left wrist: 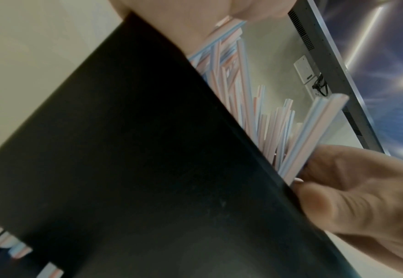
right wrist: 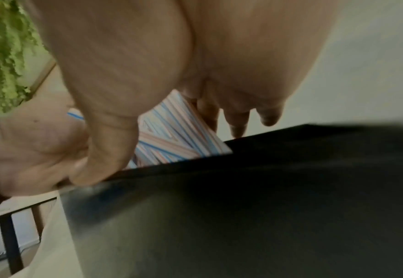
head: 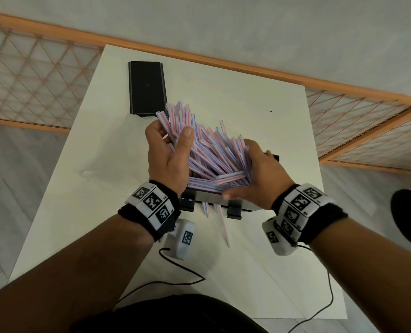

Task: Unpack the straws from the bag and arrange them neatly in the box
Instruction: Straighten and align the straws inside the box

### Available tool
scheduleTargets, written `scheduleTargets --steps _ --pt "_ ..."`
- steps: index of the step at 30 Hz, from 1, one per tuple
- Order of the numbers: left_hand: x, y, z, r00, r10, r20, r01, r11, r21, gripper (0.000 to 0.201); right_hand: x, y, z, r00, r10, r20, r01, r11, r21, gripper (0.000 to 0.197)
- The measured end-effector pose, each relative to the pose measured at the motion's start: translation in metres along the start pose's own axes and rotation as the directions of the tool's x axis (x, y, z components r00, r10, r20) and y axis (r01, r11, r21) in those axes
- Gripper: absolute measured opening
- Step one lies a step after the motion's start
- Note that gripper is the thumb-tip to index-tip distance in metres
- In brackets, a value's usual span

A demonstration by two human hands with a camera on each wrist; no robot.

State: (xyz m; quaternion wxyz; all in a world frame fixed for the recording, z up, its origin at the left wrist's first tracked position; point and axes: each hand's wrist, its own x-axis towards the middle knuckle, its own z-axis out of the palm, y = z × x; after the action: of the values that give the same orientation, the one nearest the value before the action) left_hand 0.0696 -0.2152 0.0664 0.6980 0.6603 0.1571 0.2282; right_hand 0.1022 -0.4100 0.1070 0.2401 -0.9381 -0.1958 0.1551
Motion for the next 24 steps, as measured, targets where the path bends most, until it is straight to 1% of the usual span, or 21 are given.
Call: scheduleTargets --steps 2,5,9,12,14,16,18,20,22,24 --pt "0.0 -0.001 0.0 1.0 -0.013 -0.003 0.013 1.0 0.001 0.055 0.006 -0.006 0.002 0.997 0.052 -0.058 -0.047 0.996 0.08 0.101" --pt "0.0 0.0 0.0 1.0 -0.026 -0.005 0.026 1.0 0.0 0.046 0.009 -0.01 0.007 0.992 0.096 -0.079 -0.09 0.993 0.083 0.086" --pt "0.002 0.001 0.0 1.0 -0.03 -0.009 0.03 0.999 -0.015 0.045 0.012 -0.011 0.016 0.974 0.163 -0.16 -0.139 0.979 0.152 0.067" --pt "0.001 0.001 0.0 0.999 -0.042 -0.008 0.042 0.999 -0.026 0.043 0.014 -0.013 0.016 0.972 0.143 -0.185 -0.121 0.985 0.127 0.04" --pt "0.001 0.002 -0.001 0.999 -0.04 -0.004 0.04 0.999 -0.03 0.045 0.014 -0.013 0.015 0.976 0.104 -0.189 -0.091 0.993 0.08 0.028" --pt "0.0 0.003 -0.001 0.999 -0.032 0.001 0.032 0.999 -0.033 0.054 0.013 -0.014 0.014 0.973 0.093 -0.212 -0.081 0.995 0.065 0.025" --pt "-0.002 0.005 -0.001 1.0 -0.022 0.009 0.023 0.999 -0.035 0.058 0.011 -0.021 0.01 0.957 0.083 -0.279 -0.064 0.995 0.075 0.027" --pt "-0.004 0.007 -0.001 1.0 -0.024 0.01 0.025 0.998 -0.053 0.06 0.009 -0.033 0.003 0.943 0.021 -0.333 0.005 0.997 0.076 0.03" --pt "-0.004 0.008 -0.001 0.999 -0.039 0.007 0.04 0.994 -0.098 0.063 0.009 -0.049 -0.001 0.949 -0.054 -0.31 0.069 0.997 0.037 0.032" --pt "-0.005 0.008 0.0 0.999 -0.042 0.01 0.043 0.991 -0.128 0.066 0.014 -0.063 0.006 0.96 -0.092 -0.263 0.09 0.996 -0.019 0.035"
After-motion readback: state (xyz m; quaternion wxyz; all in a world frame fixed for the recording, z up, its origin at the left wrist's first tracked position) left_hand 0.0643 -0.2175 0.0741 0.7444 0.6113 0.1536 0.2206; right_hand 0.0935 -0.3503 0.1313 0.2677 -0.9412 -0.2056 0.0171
